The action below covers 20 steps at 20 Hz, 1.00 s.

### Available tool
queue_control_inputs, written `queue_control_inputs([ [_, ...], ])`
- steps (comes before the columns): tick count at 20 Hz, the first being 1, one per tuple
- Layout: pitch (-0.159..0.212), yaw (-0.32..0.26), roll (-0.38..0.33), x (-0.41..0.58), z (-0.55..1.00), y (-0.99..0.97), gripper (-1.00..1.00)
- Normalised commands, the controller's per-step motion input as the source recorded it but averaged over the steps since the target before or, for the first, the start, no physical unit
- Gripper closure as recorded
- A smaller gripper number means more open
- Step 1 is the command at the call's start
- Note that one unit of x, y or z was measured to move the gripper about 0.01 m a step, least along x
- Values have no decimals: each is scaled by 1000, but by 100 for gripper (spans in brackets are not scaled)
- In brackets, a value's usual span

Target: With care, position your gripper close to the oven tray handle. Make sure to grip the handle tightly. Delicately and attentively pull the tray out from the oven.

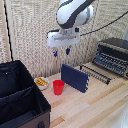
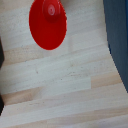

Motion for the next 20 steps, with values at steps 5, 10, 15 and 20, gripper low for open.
queue_control_inputs([
  [5, -12, 117, -245, -10, 2, -83, -100],
  [10, -23, 129, -320, 0, 98, -141, -100],
  [15, -25, 117, -314, 0, 91, -219, -100],
  [20, -37, 118, -295, 0, 67, -279, -100],
])
